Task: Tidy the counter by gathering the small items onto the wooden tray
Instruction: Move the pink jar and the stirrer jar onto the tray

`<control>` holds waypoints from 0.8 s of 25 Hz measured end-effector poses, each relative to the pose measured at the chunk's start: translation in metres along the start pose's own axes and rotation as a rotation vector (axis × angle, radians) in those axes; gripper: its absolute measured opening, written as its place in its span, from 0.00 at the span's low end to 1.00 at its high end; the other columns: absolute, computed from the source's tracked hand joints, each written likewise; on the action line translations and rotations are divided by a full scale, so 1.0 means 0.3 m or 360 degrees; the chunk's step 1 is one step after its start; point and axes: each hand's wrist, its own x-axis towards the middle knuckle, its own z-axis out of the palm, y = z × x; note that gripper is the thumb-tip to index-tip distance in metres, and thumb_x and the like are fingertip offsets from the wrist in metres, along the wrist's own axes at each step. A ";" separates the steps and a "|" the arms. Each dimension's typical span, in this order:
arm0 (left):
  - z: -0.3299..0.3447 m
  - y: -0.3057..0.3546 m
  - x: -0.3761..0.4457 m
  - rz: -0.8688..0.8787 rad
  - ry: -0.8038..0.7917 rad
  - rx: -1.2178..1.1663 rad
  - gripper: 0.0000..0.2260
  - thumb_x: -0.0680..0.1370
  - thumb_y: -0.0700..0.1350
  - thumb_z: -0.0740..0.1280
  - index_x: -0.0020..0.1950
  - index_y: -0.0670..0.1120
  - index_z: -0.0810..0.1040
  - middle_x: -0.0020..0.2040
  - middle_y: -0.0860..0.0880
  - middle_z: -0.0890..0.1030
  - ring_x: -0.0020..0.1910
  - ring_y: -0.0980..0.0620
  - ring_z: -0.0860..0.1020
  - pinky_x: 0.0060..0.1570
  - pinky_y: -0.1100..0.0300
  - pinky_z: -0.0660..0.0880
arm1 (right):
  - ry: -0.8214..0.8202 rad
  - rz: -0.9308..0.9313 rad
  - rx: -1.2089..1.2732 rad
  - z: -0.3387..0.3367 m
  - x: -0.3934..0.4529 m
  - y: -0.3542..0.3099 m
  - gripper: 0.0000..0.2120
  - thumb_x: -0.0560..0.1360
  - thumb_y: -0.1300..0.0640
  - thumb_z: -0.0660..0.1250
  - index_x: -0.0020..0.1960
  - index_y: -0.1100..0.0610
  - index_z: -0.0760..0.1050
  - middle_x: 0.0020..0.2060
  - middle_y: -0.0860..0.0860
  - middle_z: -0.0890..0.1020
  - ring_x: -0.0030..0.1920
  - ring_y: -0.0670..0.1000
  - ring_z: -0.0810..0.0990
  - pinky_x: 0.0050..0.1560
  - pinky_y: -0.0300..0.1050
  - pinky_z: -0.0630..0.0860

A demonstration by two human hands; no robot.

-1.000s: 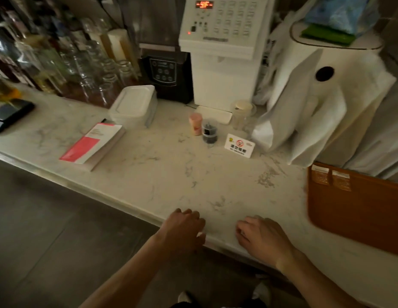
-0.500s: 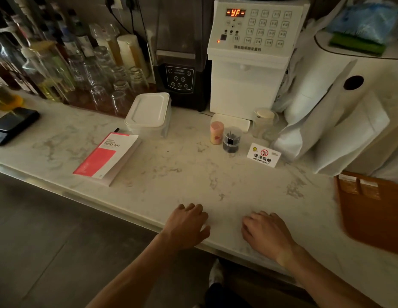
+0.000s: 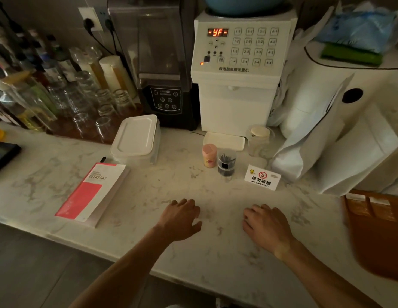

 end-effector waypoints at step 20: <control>-0.065 -0.337 0.550 -0.0058 0.0256 -0.0730 0.35 0.68 0.61 0.74 0.71 0.54 0.65 0.69 0.52 0.73 0.70 0.48 0.66 0.68 0.47 0.60 | 0.0380 0.0508 0.0073 -0.112 0.490 -0.071 0.39 0.67 0.41 0.73 0.71 0.55 0.62 0.63 0.55 0.76 0.59 0.60 0.74 0.51 0.55 0.75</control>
